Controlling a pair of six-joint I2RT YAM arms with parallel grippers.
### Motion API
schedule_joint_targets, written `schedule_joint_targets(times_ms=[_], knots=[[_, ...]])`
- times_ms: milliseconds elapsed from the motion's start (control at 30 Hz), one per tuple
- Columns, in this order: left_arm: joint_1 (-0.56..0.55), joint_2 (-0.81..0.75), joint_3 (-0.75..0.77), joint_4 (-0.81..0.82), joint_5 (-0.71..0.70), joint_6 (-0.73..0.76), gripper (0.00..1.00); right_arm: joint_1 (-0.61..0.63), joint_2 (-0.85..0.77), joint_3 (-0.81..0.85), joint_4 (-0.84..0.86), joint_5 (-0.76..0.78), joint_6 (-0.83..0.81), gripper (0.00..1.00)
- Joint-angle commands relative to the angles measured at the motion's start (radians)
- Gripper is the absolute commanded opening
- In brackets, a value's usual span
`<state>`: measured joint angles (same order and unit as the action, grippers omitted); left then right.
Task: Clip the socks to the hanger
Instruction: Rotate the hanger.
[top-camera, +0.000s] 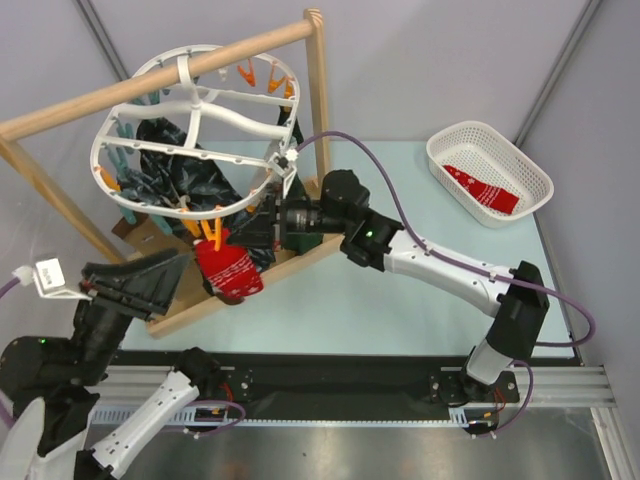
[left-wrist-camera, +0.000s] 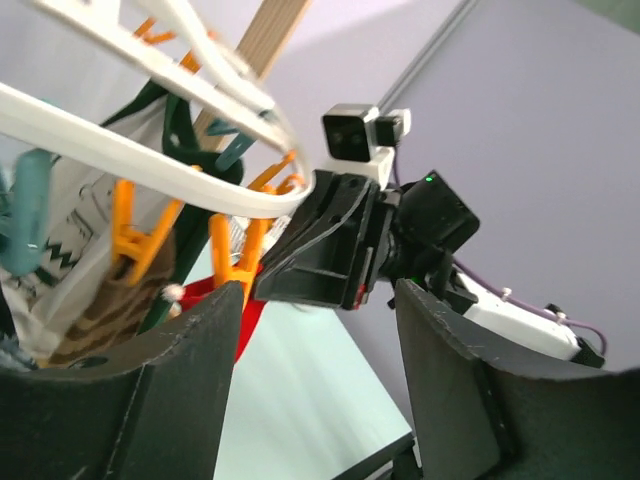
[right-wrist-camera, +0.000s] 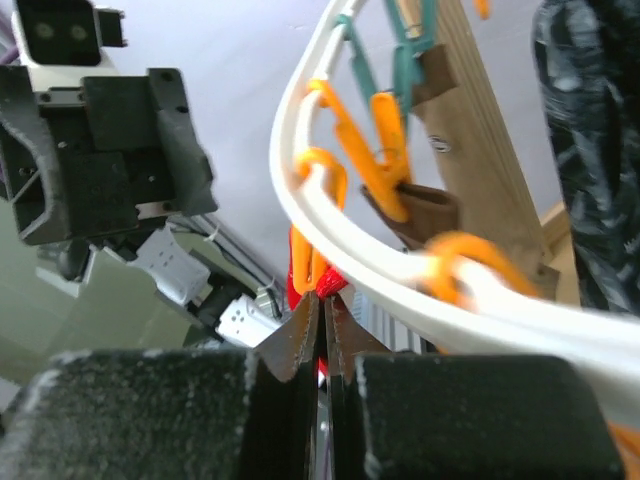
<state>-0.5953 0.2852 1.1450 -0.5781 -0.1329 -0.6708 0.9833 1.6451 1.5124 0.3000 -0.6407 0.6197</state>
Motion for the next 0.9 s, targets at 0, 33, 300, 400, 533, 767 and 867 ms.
schedule_joint_targets(times_ms=[0, 33, 300, 400, 533, 767, 867], knots=[[0.002, -0.027, 0.028, -0.006, 0.067, 0.062, 0.64, 0.098, 0.030, 0.090, -0.024, 0.168, -0.112, 0.00], [0.000, -0.047, 0.028, -0.032, 0.052, 0.062, 0.62, 0.115, 0.042, 0.110, -0.028, 0.199, -0.127, 0.00], [0.002, -0.153, 0.004, -0.193, -0.057, -0.002, 0.47, 0.215, 0.209, 0.342, -0.163, 0.404, -0.189, 0.02], [0.002, -0.176, -0.053, -0.270, -0.094, -0.068, 0.40, 0.215, 0.226, 0.367, -0.176, 0.443, -0.180, 0.05], [0.002, -0.204, -0.152, -0.266, -0.105, -0.133, 0.33, 0.209, 0.231, 0.391, -0.191, 0.464, -0.176, 0.05], [0.000, -0.175, -0.287, -0.189, -0.105, -0.180, 0.30, 0.207, 0.248, 0.434, -0.226, 0.447, -0.147, 0.05], [0.003, -0.136, -0.318, -0.175, -0.169, -0.225, 0.37, 0.212, 0.243, 0.437, -0.249, 0.450, -0.143, 0.08]])
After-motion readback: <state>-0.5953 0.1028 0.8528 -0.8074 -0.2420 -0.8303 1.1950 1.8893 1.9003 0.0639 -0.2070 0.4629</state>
